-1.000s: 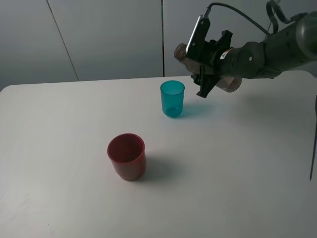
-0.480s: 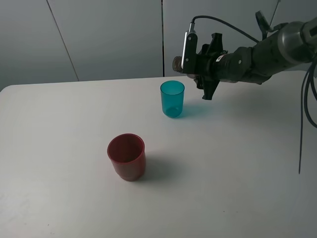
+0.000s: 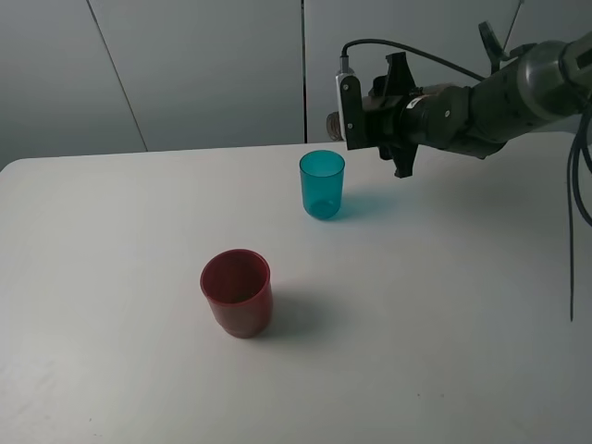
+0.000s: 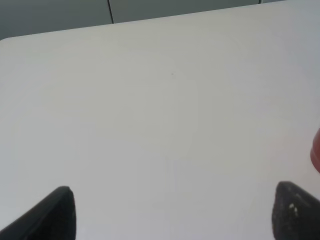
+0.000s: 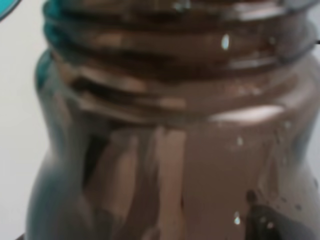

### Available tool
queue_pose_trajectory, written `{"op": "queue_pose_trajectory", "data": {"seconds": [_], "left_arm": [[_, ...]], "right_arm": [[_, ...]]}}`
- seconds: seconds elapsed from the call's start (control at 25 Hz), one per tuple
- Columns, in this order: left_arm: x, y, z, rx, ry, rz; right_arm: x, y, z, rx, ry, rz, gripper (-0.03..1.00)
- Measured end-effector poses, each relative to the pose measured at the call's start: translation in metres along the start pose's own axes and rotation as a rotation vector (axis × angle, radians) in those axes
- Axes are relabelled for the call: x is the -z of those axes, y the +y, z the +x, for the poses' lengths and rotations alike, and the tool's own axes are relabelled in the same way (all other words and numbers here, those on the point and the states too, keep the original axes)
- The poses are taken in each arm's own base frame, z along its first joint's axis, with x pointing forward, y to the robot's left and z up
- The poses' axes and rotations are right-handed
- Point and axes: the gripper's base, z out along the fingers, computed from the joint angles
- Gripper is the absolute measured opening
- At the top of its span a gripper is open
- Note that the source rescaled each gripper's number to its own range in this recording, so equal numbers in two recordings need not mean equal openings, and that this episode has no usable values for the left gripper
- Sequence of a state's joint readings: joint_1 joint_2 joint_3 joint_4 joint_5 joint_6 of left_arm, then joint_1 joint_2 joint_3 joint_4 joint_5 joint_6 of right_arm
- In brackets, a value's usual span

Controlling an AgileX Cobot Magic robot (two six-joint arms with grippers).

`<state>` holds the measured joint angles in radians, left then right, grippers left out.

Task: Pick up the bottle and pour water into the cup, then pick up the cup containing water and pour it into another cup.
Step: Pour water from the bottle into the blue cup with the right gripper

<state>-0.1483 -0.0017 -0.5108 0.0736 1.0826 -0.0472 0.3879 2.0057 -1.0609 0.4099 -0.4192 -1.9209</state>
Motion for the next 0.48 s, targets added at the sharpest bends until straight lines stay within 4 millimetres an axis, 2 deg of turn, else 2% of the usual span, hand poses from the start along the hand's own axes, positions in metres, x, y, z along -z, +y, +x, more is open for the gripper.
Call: {"op": "queue_pose_trajectory", "data": {"seconds": [0.48], "left_arm": [[0.0000,0.0000,0.0000,0.000,0.000,0.000]], "right_arm": [[0.0001,-0.0065,0.0019,0.085,0.024,0.065,0.00]]}}
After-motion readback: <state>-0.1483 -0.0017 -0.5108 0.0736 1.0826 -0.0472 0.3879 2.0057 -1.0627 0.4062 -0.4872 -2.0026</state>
